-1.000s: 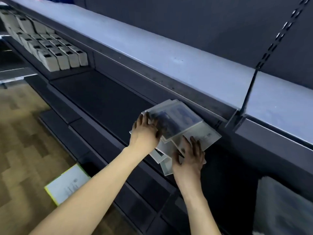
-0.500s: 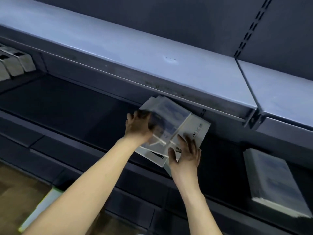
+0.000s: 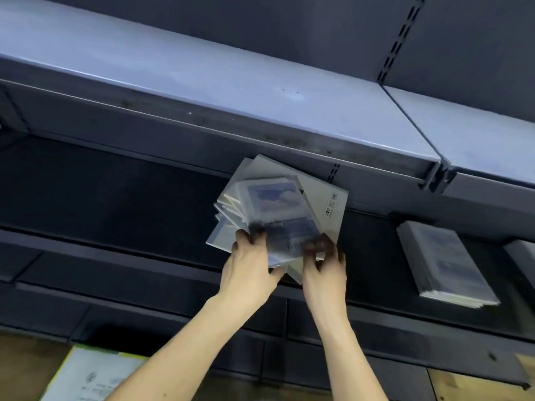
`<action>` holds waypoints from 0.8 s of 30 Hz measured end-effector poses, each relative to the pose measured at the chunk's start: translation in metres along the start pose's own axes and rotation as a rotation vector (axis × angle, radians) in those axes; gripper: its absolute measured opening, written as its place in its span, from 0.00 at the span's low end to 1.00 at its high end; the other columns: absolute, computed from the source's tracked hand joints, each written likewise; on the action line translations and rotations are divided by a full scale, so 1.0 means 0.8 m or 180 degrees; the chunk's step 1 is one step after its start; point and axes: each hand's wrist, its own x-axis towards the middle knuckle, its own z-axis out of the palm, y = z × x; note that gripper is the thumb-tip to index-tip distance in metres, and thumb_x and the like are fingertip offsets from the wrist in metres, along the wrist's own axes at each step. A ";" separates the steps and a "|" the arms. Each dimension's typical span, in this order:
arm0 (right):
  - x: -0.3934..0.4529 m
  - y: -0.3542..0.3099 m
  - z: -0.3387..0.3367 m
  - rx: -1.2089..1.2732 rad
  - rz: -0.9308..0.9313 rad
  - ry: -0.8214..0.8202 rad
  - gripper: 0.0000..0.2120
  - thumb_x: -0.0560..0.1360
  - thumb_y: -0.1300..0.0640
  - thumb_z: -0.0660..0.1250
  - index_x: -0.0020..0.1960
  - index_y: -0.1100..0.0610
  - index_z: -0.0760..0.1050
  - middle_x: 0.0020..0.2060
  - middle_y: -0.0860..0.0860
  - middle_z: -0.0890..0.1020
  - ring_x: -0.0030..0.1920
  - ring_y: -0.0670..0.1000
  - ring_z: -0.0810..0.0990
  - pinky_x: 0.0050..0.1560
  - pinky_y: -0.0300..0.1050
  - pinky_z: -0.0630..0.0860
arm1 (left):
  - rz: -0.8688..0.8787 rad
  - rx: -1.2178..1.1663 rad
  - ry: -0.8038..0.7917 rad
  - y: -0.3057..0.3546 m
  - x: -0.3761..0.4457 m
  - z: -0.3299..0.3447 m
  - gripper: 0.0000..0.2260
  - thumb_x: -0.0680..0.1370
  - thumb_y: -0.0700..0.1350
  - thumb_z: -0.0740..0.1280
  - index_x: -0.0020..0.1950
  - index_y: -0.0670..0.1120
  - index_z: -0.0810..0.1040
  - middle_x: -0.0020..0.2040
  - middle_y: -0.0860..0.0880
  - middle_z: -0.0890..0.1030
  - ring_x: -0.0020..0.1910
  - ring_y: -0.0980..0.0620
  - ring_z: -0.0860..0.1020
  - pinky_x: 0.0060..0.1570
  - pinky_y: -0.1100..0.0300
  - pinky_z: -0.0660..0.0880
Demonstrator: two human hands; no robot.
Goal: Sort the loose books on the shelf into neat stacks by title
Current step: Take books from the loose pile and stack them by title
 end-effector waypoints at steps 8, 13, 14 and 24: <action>0.005 -0.002 -0.023 0.0168 0.0735 -0.0176 0.15 0.78 0.49 0.65 0.62 0.54 0.74 0.44 0.48 0.81 0.40 0.45 0.79 0.32 0.36 0.70 | 0.0393 -0.0108 -0.0265 -0.015 0.004 -0.020 0.31 0.74 0.57 0.69 0.74 0.55 0.61 0.64 0.49 0.71 0.62 0.47 0.72 0.59 0.52 0.73; -0.001 0.005 -0.043 0.0312 0.0856 -0.0011 0.08 0.83 0.56 0.57 0.57 0.59 0.71 0.42 0.61 0.83 0.22 0.45 0.79 0.21 0.35 0.70 | 0.0445 -0.0147 -0.0309 -0.026 0.016 -0.032 0.32 0.74 0.62 0.67 0.75 0.58 0.60 0.66 0.50 0.70 0.65 0.47 0.71 0.59 0.52 0.74; -0.002 0.008 -0.049 0.0267 0.0830 0.0028 0.08 0.83 0.57 0.56 0.57 0.59 0.71 0.41 0.61 0.83 0.22 0.45 0.78 0.21 0.35 0.70 | 0.0432 -0.0017 -0.0194 -0.026 0.019 -0.033 0.31 0.75 0.63 0.65 0.75 0.57 0.61 0.67 0.49 0.69 0.65 0.46 0.70 0.59 0.52 0.73; 0.006 0.054 -0.095 0.0241 0.0610 0.0796 0.12 0.83 0.58 0.55 0.58 0.56 0.76 0.34 0.54 0.81 0.24 0.44 0.77 0.27 0.30 0.69 | 0.0674 0.0483 0.0078 0.002 0.025 -0.006 0.26 0.77 0.57 0.64 0.74 0.53 0.66 0.74 0.46 0.65 0.75 0.43 0.59 0.70 0.44 0.65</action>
